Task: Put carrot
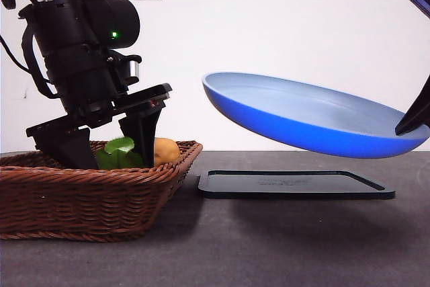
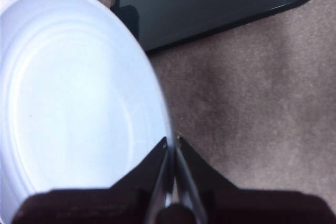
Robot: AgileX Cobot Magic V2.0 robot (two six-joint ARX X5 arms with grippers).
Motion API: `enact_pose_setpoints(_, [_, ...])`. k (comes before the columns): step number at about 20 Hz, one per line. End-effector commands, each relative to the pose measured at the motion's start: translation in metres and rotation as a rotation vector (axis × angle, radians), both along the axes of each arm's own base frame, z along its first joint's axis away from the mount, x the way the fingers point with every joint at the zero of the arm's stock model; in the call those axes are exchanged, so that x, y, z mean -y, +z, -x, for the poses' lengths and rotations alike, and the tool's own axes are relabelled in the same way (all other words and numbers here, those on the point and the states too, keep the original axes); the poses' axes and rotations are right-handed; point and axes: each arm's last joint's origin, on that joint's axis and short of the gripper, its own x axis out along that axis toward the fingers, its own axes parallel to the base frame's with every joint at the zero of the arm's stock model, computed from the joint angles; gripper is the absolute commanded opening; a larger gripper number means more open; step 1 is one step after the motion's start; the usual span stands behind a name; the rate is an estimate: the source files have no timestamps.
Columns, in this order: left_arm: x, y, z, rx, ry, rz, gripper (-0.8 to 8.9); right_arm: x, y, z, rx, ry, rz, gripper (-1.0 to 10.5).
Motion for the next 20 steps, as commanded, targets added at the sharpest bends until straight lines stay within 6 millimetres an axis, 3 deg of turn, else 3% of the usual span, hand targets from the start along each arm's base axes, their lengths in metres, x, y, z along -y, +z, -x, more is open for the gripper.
enact_pose_setpoints(1, [0.005, -0.002, -0.002, 0.005, -0.034, -0.008, 2.76, -0.001, 0.005, -0.002, 0.024, 0.003, -0.008, 0.1])
enact_pose_setpoints(3, [0.005, -0.003, 0.001, -0.005, -0.110, -0.032, 1.28, -0.001, 0.005, -0.002, 0.024, 0.003, -0.008, 0.1])
enact_pose_setpoints(6, [0.002, -0.003, 0.007, -0.047, -0.180, -0.059, 1.09, -0.001, 0.005, -0.002, 0.024, 0.002, -0.007, 0.1])
enact_pose_setpoints(8, [-0.001, 0.007, 0.012, -0.034, -0.205, -0.064, 1.09, -0.001, 0.005, -0.002, 0.024, 0.002, -0.007, 0.1])
enact_pose_setpoints(11, [-0.008, 0.060, 0.032, 0.138, -0.216, 0.034, 1.09, -0.001, 0.005, -0.002, 0.023, 0.002, -0.007, 0.1])
enact_pose_setpoints(15, [-0.017, 0.134, 0.071, 0.386, -0.314, 0.368, 1.09, -0.001, 0.005, -0.002, 0.023, 0.002, -0.008, 0.1])
enact_pose_setpoints(17, [0.001, 0.150, 0.079, 0.437, -0.408, 0.562, 1.09, -0.001, 0.005, -0.002, 0.023, 0.004, -0.009, 0.1])
enact_pose_setpoints(20, [0.034, 0.151, 0.085, 0.515, -0.466, 0.591, 1.08, -0.001, 0.005, -0.002, 0.022, 0.005, -0.010, 0.1])
